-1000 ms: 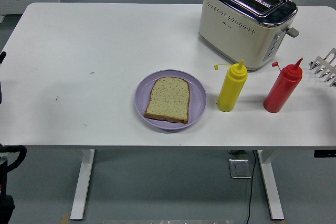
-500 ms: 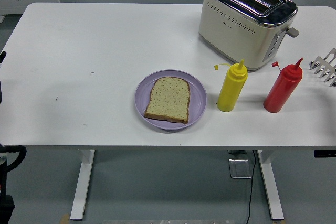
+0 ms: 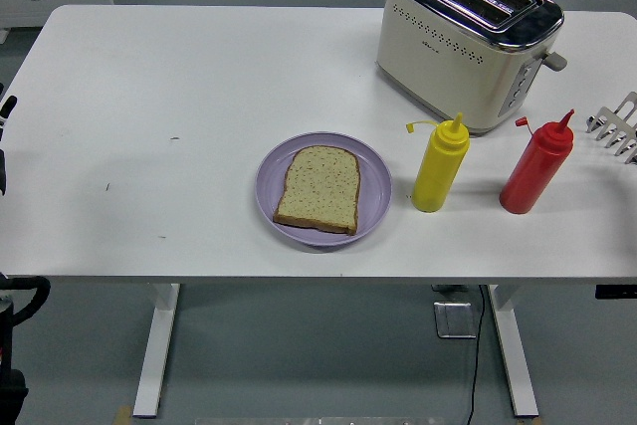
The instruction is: Pick up the cup,pour liquid into bread,place the cup on the desk
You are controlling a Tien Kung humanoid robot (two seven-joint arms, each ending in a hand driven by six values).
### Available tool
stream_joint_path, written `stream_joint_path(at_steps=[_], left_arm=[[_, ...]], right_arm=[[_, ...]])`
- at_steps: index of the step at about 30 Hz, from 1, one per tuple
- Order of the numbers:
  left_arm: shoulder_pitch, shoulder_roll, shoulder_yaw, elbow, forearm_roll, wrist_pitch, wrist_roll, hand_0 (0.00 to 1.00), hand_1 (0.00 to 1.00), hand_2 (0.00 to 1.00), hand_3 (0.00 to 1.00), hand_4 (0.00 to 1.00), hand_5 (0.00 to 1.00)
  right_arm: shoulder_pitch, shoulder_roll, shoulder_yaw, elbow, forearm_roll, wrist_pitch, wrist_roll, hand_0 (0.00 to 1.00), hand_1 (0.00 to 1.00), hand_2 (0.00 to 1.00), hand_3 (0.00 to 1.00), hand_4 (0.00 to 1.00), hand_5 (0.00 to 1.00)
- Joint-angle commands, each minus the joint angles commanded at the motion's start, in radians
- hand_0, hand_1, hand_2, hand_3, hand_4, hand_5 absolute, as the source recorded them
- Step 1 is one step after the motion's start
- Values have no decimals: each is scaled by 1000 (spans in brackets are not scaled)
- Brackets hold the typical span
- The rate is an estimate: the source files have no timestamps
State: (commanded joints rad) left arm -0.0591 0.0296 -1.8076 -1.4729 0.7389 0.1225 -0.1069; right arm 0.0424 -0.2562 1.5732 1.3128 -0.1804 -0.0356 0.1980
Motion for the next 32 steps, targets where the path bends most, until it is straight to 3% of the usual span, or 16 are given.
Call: stream_joint_path(at_steps=[32], left_arm=[[1, 2, 2, -7, 22, -12, 4, 719, 751, 772, 687, 662, 998]], right_arm=[[-1, 1, 3, -14, 3, -1, -4, 783, 736, 742, 759, 618, 575]])
